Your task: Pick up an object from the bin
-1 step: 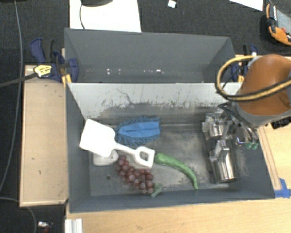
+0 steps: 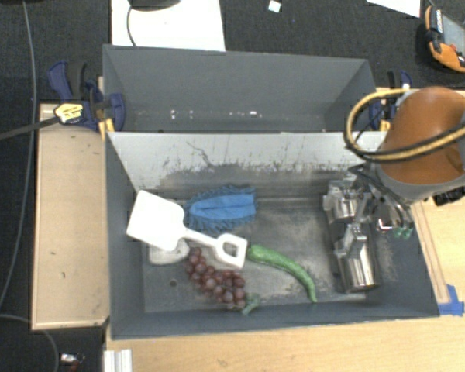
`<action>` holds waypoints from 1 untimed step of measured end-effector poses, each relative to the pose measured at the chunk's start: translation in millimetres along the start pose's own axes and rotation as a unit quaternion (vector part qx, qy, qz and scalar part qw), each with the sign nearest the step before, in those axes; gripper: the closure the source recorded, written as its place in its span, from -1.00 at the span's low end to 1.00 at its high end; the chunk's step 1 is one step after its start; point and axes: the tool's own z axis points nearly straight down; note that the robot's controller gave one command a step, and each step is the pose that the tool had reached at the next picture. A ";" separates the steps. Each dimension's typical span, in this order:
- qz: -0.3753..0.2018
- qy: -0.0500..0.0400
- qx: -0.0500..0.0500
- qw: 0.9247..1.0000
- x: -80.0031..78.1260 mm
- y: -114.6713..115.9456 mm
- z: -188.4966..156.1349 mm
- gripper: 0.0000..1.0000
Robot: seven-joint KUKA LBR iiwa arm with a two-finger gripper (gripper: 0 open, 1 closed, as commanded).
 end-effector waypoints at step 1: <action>-0.008 -0.002 0.000 1.000 2.9 -64.7 27.8 -1.00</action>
Offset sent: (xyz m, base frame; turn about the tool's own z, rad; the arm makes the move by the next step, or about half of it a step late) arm -0.0221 -0.0709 -0.0465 0.0403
